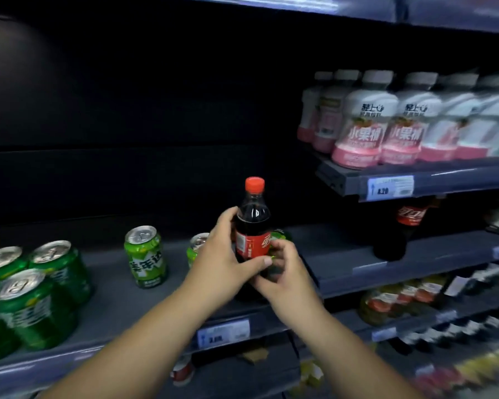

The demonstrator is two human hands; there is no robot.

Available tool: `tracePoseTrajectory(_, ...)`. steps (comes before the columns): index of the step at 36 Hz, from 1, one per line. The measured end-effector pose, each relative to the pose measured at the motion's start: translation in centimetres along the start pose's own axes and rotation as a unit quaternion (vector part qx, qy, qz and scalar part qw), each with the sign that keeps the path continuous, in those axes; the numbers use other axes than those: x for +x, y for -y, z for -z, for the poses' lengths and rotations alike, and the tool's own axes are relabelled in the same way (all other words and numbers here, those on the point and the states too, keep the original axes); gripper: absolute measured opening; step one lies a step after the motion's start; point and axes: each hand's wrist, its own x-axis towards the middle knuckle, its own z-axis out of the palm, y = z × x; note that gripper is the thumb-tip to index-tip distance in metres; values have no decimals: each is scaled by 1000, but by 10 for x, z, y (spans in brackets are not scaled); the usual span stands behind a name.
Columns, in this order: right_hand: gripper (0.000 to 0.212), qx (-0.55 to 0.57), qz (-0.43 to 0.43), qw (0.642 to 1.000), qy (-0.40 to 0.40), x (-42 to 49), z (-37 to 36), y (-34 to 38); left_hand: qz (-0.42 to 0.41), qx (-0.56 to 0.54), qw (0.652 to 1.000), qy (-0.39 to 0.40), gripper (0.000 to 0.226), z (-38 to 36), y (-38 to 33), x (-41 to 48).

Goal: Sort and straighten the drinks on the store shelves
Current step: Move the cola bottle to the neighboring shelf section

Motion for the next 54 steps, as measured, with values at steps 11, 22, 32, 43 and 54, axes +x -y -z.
tracePoseTrajectory(11, 73, -15, 8, 999, 29, 13, 18, -16, 18, -1, 999, -36, 81, -32, -6, 4)
tracePoseTrajectory(22, 76, -49, 36, 997, 49, 23, 65, -21, -3, -144, 989, 24, 67, -66, -9, 6)
tracePoseTrajectory(32, 90, -140, 35, 989, -17, 46, 124, -37, -18, 341, 928, 147, 71, -80, 49, -11)
tracePoseTrajectory(43, 90, -152, 1, 987, -45, 72, 153, -43, -66, 401, 907, 106, 55, -91, 65, -14)
tracePoseTrajectory(54, 86, -146, -19, 988, -51, 78, 147, -60, -29, 428, 879, 209, 72, -74, 44, 12)
